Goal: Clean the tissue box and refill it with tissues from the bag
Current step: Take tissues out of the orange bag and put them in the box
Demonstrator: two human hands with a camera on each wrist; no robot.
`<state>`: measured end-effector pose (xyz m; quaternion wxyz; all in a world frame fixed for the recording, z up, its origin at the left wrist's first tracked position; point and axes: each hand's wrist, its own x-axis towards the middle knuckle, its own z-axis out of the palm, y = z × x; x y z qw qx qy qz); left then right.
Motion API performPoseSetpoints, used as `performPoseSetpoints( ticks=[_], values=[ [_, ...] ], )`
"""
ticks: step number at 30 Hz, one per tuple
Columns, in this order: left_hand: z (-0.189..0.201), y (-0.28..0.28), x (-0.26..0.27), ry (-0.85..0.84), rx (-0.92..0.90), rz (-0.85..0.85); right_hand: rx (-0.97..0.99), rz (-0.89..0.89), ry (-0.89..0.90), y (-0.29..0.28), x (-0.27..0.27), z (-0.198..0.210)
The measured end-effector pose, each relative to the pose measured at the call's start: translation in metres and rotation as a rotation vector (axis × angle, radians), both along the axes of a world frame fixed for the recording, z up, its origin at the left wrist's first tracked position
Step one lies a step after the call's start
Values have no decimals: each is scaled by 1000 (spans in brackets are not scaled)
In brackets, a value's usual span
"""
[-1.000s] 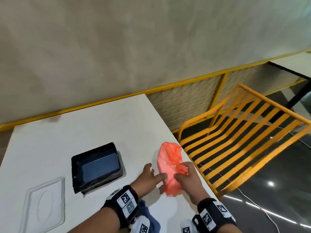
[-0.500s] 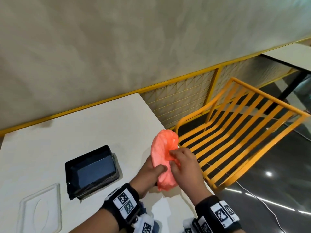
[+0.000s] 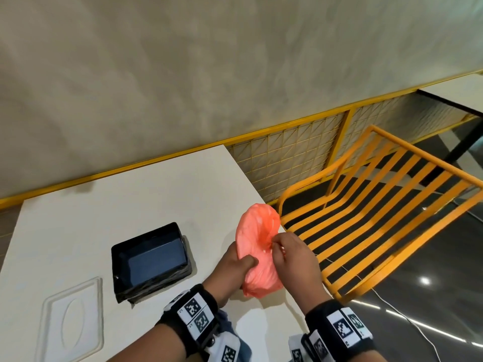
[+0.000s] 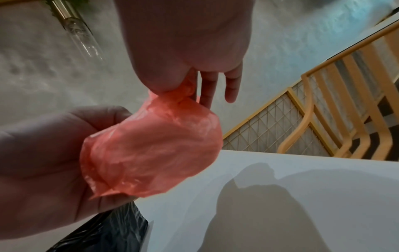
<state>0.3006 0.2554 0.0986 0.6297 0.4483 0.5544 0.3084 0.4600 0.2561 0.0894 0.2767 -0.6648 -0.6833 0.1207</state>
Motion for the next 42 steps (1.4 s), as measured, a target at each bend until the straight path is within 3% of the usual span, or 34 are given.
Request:
performPoseSetpoints(
  ticks=[2,7,9,17,21,24,26,29,32,38,42],
  values=[
    [-2,0,-3,-29,-28,19,-43,-47,158,1,1,1],
    [-12,0,-5,-87,-136,56,-161,-287,829,1,3,2],
    [-18,0,-4,-56,-166,69,-207,-371,981,1,6,-8],
    [-42,-15,2,270,-111,-114,-363,-513,1068,-16,25,-54],
    [-54,-15,1,630,-14,-534,-383,-495,968,-11,39,-57],
    [-46,-3,1,1020,330,-595,-289,-452,746,-6,47,-40],
    [-33,6,8,1023,651,-608,-142,-425,570,-11,47,-27],
    [-30,20,25,987,952,-892,-93,-171,416,-24,34,-17],
    [-38,24,32,1170,901,-1042,-259,32,203,-30,26,-34],
    [-38,37,19,1432,800,-937,-410,51,-303,-30,42,-51],
    [-29,46,14,1508,716,-969,-461,22,-493,-24,53,-45]
  ],
)
